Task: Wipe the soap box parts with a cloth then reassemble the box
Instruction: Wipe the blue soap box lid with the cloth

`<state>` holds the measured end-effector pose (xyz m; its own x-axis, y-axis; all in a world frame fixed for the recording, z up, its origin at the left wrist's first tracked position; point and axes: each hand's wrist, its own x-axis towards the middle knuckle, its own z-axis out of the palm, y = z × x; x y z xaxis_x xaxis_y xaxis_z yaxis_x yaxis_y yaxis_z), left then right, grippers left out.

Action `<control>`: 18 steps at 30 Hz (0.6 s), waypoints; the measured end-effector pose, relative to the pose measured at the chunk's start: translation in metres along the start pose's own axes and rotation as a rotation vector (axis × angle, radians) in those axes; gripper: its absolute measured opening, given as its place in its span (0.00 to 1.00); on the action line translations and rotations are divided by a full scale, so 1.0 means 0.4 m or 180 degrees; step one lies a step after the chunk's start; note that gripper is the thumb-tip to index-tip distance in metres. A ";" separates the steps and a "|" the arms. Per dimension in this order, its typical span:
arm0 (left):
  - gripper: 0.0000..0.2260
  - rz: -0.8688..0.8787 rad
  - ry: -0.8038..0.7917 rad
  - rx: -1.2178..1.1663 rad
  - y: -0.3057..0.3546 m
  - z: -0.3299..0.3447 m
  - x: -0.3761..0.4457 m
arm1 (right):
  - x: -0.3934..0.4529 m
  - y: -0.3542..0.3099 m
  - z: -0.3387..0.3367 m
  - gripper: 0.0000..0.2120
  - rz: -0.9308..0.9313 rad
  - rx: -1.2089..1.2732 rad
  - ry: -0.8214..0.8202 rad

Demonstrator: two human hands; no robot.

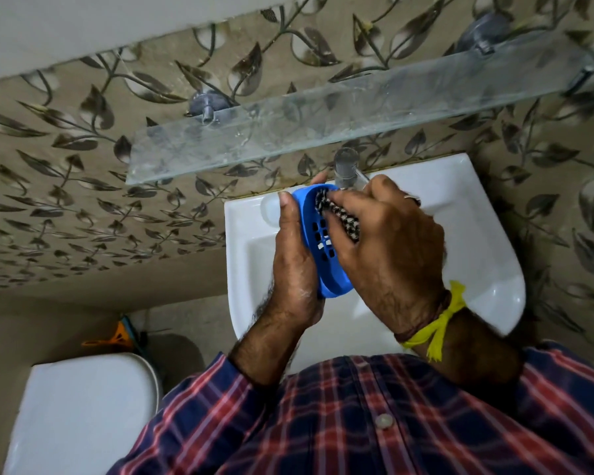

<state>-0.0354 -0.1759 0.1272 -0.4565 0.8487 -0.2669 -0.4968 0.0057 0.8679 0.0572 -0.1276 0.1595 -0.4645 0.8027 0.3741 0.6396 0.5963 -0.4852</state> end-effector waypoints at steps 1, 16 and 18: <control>0.29 0.0017 0.0036 0.0004 -0.002 -0.002 0.001 | -0.006 0.005 0.002 0.14 -0.0030 -0.0074 -0.0083; 0.30 0.0075 0.0166 0.0282 -0.007 0.003 0.008 | -0.013 0.028 0.008 0.12 0.0015 -0.0193 -0.0191; 0.30 0.0052 0.0134 0.0241 -0.008 0.004 0.006 | 0.003 0.022 0.008 0.12 -0.0072 -0.0036 -0.0111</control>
<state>-0.0337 -0.1731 0.1243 -0.4956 0.8261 -0.2684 -0.4325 0.0333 0.9010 0.0601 -0.1213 0.1530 -0.4999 0.7890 0.3571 0.6353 0.6143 -0.4679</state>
